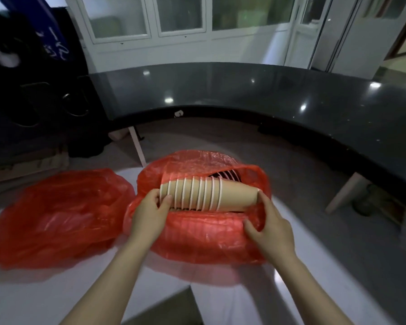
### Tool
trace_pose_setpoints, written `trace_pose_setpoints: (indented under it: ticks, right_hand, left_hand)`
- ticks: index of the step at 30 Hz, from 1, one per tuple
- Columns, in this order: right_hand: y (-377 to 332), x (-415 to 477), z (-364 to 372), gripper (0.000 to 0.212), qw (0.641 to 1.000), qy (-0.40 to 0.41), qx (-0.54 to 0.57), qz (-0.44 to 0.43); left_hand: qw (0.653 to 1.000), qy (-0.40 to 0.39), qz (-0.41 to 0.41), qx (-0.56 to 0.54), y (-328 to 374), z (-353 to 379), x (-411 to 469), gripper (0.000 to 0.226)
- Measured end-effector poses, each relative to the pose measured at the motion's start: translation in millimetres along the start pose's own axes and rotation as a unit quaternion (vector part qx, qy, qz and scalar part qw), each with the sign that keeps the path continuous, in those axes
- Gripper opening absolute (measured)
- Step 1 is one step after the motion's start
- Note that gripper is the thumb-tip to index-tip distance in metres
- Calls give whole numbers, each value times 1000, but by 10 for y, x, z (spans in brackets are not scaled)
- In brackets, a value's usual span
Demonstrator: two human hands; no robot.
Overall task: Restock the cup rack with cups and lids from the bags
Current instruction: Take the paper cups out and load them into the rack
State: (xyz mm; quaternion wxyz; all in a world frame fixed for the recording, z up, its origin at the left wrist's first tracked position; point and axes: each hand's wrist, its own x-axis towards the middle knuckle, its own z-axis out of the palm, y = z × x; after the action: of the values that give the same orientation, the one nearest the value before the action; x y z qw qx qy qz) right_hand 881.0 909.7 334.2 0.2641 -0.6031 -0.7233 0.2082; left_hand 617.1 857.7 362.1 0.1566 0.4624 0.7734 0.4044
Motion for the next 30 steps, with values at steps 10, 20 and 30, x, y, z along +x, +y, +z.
trace_pose_setpoints:
  ticks: [10,20,30]
  right_hand:
    - [-473,264,51,59,957,116,-182,-194]
    - [-584,547,42,80,950,-62,-247,-181]
    - [-749,376,-150,75,961,-7,-105,-255]
  left_hand:
    - [998,36,-2,-44,56,-99,-109,34]
    - [993,73,90,-18,249,-218,-222,13]
    - [975,151,157,-48,450,-623,-106,17]
